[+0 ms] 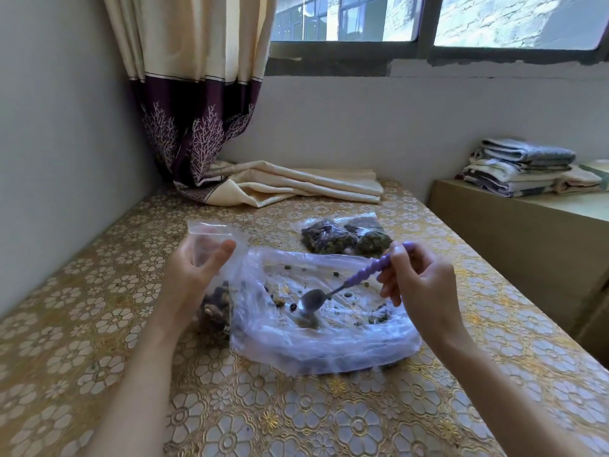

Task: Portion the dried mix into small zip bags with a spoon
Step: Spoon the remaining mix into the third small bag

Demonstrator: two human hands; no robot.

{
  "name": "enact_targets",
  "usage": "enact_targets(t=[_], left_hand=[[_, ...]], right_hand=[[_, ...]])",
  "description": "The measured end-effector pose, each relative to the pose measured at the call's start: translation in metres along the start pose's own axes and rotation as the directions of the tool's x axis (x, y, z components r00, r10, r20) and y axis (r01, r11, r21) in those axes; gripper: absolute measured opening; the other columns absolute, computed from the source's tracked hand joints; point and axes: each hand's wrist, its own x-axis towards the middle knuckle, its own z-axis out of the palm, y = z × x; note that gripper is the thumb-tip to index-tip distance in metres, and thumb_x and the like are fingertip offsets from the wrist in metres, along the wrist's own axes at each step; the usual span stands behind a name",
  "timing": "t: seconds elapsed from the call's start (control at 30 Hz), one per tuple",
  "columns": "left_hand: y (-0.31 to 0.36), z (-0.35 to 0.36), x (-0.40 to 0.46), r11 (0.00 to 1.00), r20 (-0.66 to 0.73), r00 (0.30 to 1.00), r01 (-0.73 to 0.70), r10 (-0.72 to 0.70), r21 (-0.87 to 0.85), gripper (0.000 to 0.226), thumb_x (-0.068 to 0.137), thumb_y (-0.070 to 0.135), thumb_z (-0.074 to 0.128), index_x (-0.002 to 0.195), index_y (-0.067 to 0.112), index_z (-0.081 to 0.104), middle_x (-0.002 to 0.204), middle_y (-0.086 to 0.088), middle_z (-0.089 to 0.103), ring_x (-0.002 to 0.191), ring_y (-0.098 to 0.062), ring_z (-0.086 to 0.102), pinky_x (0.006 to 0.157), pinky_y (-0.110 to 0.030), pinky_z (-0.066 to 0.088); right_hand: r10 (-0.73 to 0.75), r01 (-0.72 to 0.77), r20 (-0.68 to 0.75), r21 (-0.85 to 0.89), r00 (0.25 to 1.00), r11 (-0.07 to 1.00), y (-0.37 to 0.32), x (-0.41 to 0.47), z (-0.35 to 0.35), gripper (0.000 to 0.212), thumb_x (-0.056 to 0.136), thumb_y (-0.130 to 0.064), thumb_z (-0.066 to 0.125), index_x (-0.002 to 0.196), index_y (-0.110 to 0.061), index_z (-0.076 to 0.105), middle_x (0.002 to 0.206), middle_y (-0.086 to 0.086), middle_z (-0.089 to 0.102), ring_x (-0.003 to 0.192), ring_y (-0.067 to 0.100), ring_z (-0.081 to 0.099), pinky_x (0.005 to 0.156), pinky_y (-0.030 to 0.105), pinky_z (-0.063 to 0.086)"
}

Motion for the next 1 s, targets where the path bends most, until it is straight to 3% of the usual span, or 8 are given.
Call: enact_targets(t=[0.07, 0.17, 0.23, 0.33, 0.57, 0.7, 0.83, 1.0], left_hand=[[0.001, -0.001, -0.001, 1.000, -0.050, 0.999, -0.019, 0.020, 0.012, 0.088, 0.053, 0.080, 0.059, 0.109, 0.012, 0.057, 0.097, 0.002, 0.066, 0.087, -0.008, 0.065, 0.076, -0.024, 0.051], [0.002, 0.004, -0.001, 0.999, -0.101, 0.994, -0.036, 0.038, 0.019, 0.059, 0.069, 0.052, 0.063, 0.110, 0.009, 0.056, 0.092, 0.006, 0.065, 0.075, 0.003, 0.065, 0.060, -0.010, 0.049], [0.002, 0.007, -0.001, 0.999, -0.110, 0.993, -0.046, 0.048, 0.020, 0.050, 0.068, 0.053, 0.063, 0.103, 0.018, 0.057, 0.089, 0.008, 0.065, 0.076, 0.001, 0.065, 0.056, -0.010, 0.049], [0.003, 0.009, -0.003, 0.999, -0.100, 0.994, -0.042, 0.043, 0.016, 0.068, 0.052, 0.079, 0.060, 0.097, 0.030, 0.053, 0.089, 0.009, 0.065, 0.074, 0.002, 0.065, 0.057, -0.012, 0.050], [-0.002, 0.009, 0.002, 0.997, -0.063, 0.995, -0.077, 0.078, 0.009, 0.096, 0.051, 0.078, 0.064, 0.119, 0.011, 0.052, 0.097, 0.004, 0.066, 0.082, -0.002, 0.066, 0.061, -0.012, 0.050], [-0.005, 0.008, 0.003, 0.998, -0.069, 0.995, -0.070, 0.069, -0.004, 0.095, 0.053, 0.076, 0.064, 0.124, 0.014, 0.050, 0.098, 0.006, 0.067, 0.087, -0.003, 0.066, 0.069, -0.013, 0.051], [-0.006, 0.008, 0.003, 0.998, -0.063, 0.996, -0.067, 0.067, 0.007, 0.095, 0.053, 0.077, 0.064, 0.125, 0.016, 0.049, 0.099, 0.006, 0.068, 0.091, -0.006, 0.066, 0.076, -0.022, 0.052], [-0.004, 0.010, 0.002, 0.998, -0.064, 0.996, -0.062, 0.063, 0.019, 0.087, 0.054, 0.076, 0.064, 0.121, 0.022, 0.050, 0.098, 0.007, 0.067, 0.088, -0.004, 0.066, 0.072, -0.018, 0.052]], right_hand=[[-0.018, 0.019, 0.014, -0.057, 1.000, 0.998, 0.001, -0.002, 0.004, 0.026, 0.094, -0.016, 0.050, 0.071, -0.006, 0.059, 0.053, -0.001, 0.064, 0.040, 0.013, 0.056, 0.040, 0.018, 0.040], [-0.023, 0.025, 0.028, -0.082, 0.999, 0.996, 0.000, -0.004, 0.013, 0.026, 0.095, -0.016, 0.051, 0.072, -0.006, 0.059, 0.052, -0.004, 0.064, 0.040, 0.014, 0.057, 0.041, 0.017, 0.040], [-0.019, 0.020, 0.020, -0.075, 1.000, 0.997, 0.000, -0.006, 0.021, 0.025, 0.094, -0.016, 0.052, 0.072, -0.006, 0.059, 0.051, -0.003, 0.063, 0.040, 0.013, 0.057, 0.041, 0.020, 0.042], [0.010, -0.009, 0.022, -0.038, 1.000, 0.999, 0.001, -0.008, 0.035, 0.024, 0.094, -0.016, 0.052, 0.073, -0.005, 0.059, 0.052, 0.001, 0.063, 0.042, 0.017, 0.059, 0.042, 0.030, 0.048], [0.078, -0.081, 0.072, 0.040, 0.994, 0.996, 0.007, -0.008, 0.060, 0.025, 0.095, -0.016, 0.052, 0.077, -0.002, 0.062, 0.055, -0.002, 0.067, 0.048, 0.018, 0.064, 0.048, 0.028, 0.053], [0.109, -0.118, 0.137, 0.057, 0.985, 0.991, 0.010, -0.007, 0.071, 0.028, 0.096, -0.015, 0.050, 0.072, -0.008, 0.063, 0.057, -0.007, 0.068, 0.049, 0.019, 0.065, 0.048, 0.023, 0.052], [0.278, -0.309, 0.204, 0.134, 0.938, 0.942, 0.014, -0.006, 0.073, 0.046, 0.097, -0.014, 0.049, 0.056, -0.015, 0.069, 0.058, 0.000, 0.070, 0.054, 0.020, 0.068, 0.051, 0.021, 0.054], [0.457, -0.493, 0.199, 0.204, 0.867, 0.846, 0.016, -0.001, 0.066, 0.039, 0.097, -0.012, 0.047, 0.064, -0.007, 0.067, 0.057, 0.009, 0.069, 0.056, 0.021, 0.069, 0.052, 0.020, 0.055]])
